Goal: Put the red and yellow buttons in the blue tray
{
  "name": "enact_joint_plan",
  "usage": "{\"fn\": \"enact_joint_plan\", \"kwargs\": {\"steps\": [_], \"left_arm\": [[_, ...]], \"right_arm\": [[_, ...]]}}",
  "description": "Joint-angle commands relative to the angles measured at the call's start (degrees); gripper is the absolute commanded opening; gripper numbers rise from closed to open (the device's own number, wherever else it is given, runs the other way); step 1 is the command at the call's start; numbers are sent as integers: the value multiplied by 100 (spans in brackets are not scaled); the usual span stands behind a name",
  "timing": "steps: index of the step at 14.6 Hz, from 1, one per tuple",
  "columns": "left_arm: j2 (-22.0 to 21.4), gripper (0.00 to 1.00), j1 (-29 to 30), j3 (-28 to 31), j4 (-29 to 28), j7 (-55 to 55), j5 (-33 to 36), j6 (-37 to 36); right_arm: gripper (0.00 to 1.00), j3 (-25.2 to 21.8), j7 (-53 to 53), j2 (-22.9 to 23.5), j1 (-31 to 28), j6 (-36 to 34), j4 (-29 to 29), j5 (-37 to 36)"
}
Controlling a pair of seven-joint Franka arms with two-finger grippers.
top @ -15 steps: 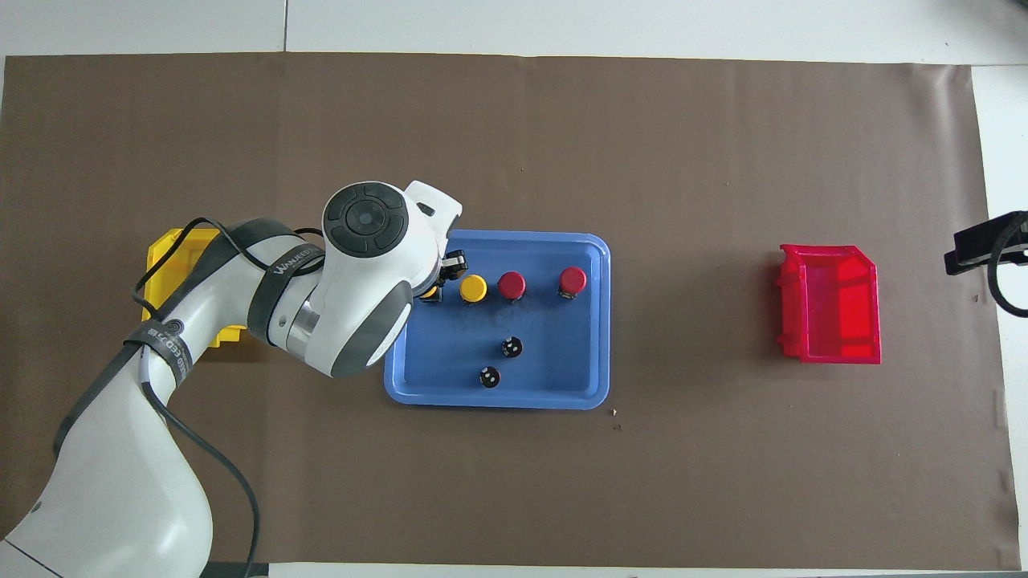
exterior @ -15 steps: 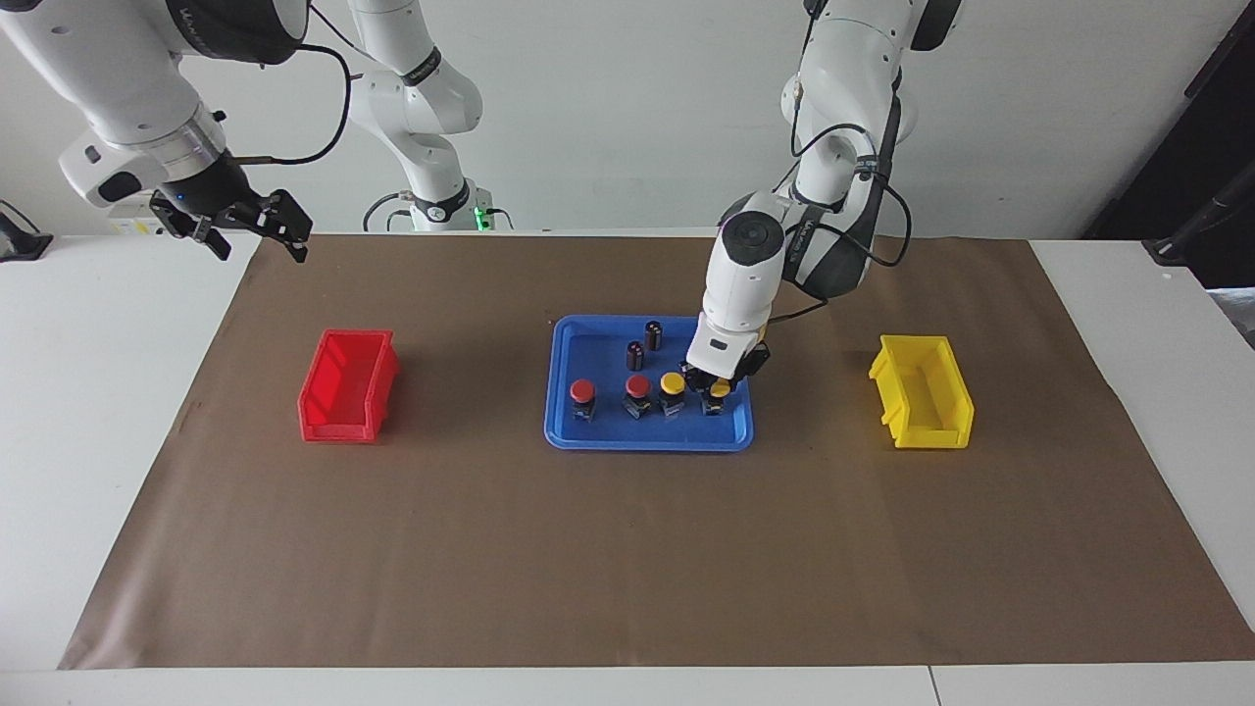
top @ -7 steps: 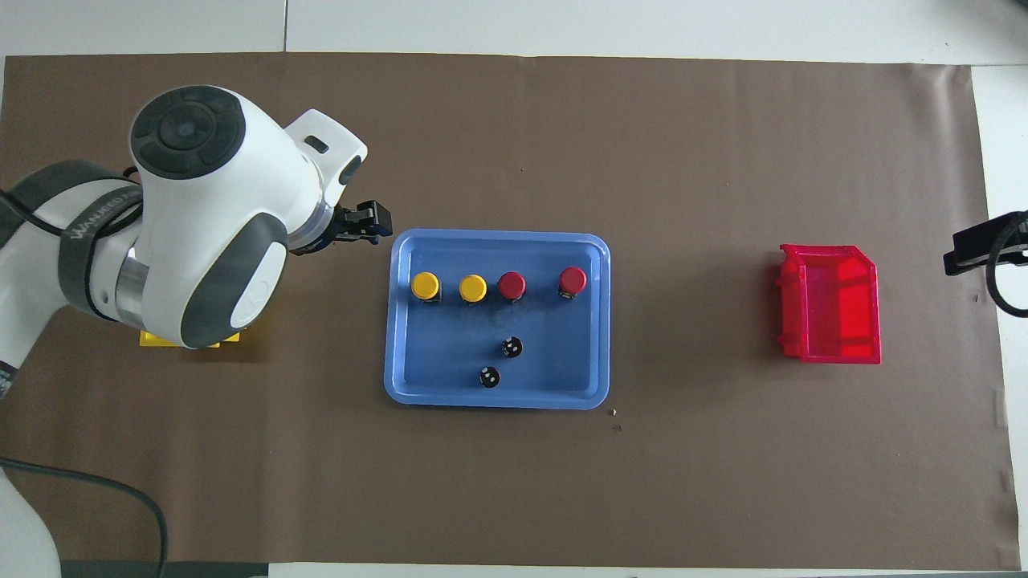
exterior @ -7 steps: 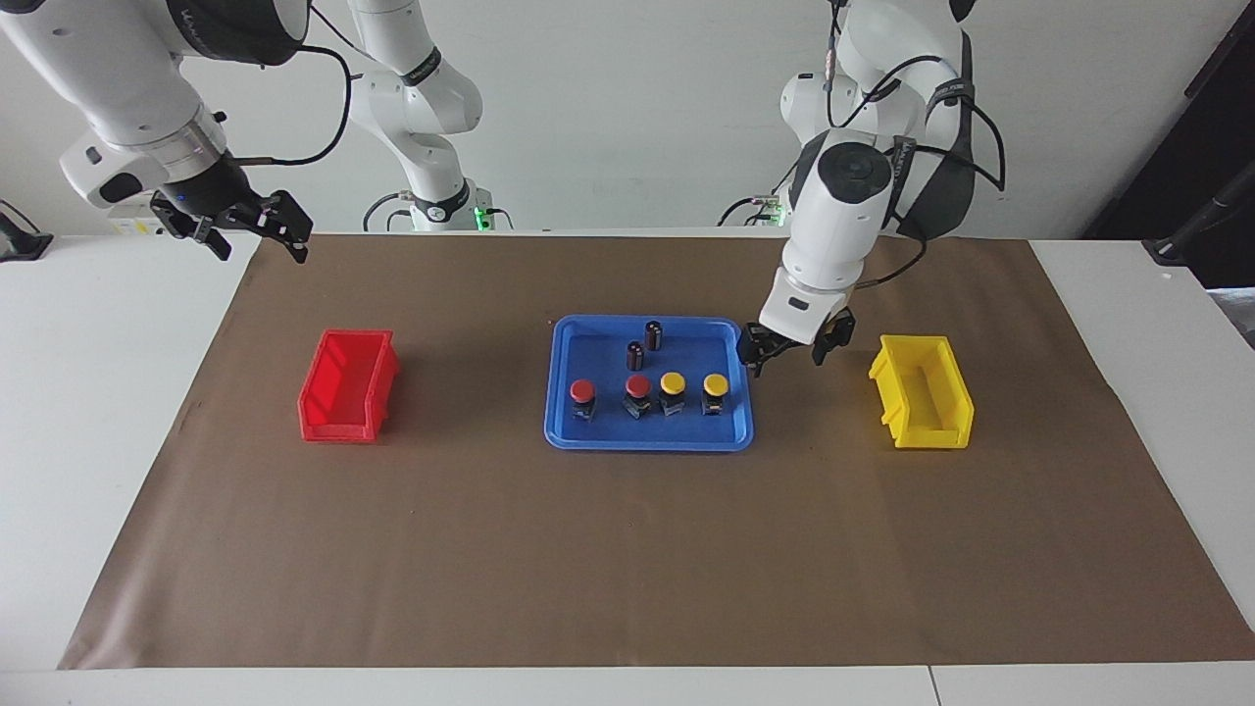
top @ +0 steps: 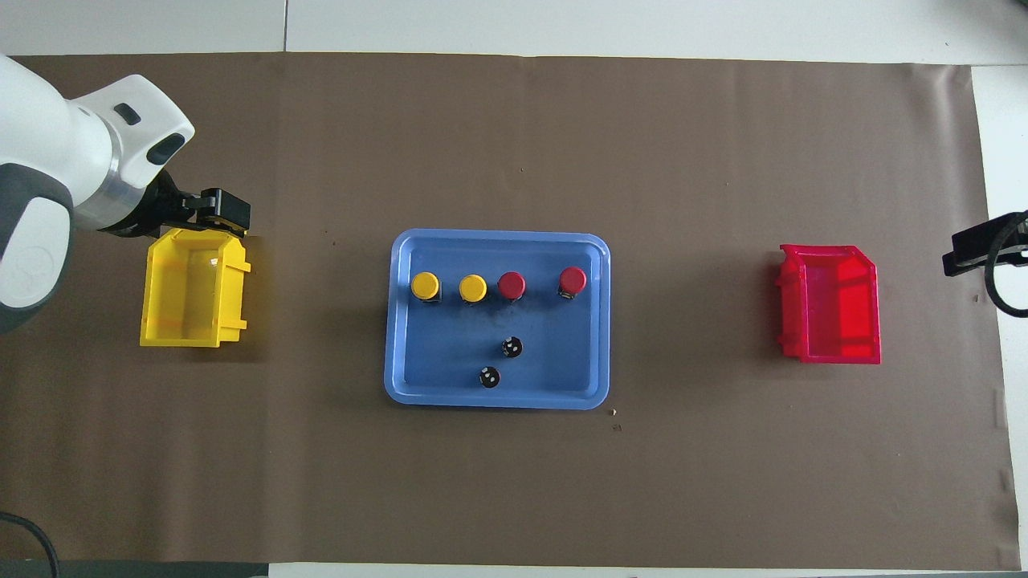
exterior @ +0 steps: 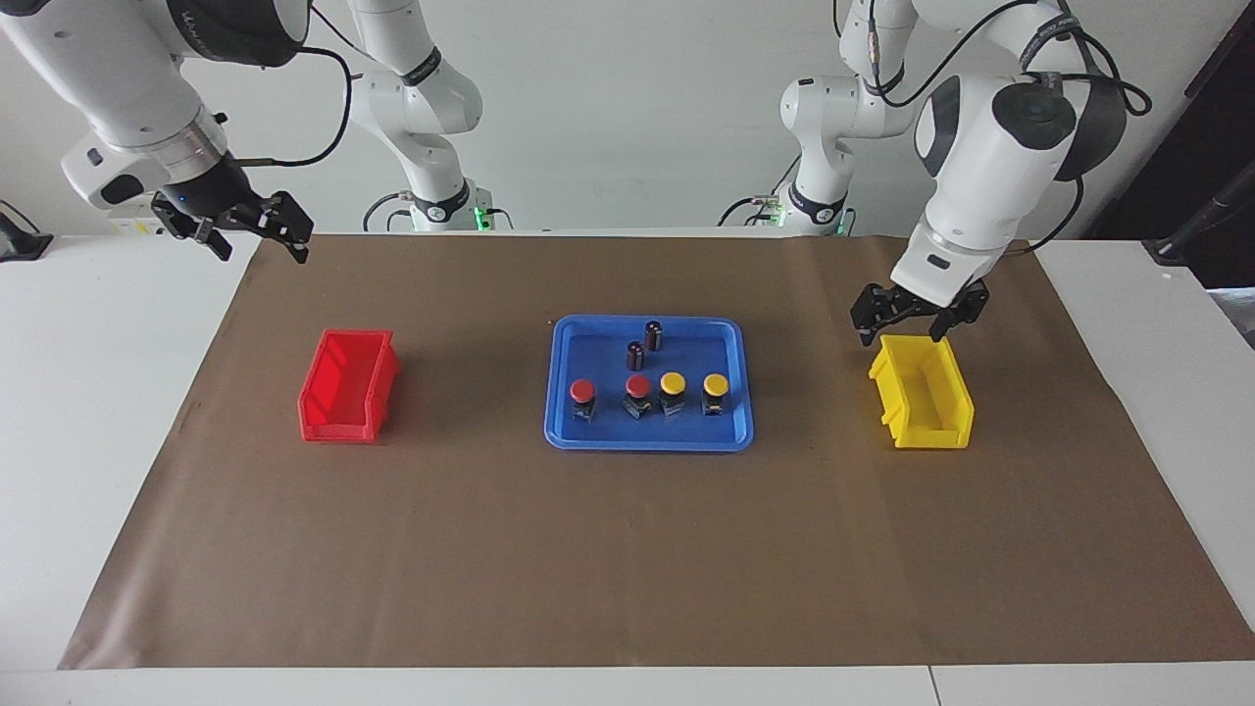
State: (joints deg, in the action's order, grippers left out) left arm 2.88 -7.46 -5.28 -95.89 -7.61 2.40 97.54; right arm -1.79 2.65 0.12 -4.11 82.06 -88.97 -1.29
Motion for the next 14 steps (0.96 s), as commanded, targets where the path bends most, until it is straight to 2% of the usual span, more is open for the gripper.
{"fn": "enact_joint_plan", "kwargs": {"steps": [1, 5, 14], "left_arm": [[-33, 100, 95, -25, 491, 234, -187, -472], [-33, 100, 95, -25, 835, 453, -283, -850], [-86, 100, 465, -43, 783, 726, -301, -877]], "right_arm": [[100, 21, 61, -48, -20, 117, -103, -74], [100, 21, 61, -48, -28, 126, -94, -74], [100, 21, 96, -39, -46, 214, -86, -74]]}}
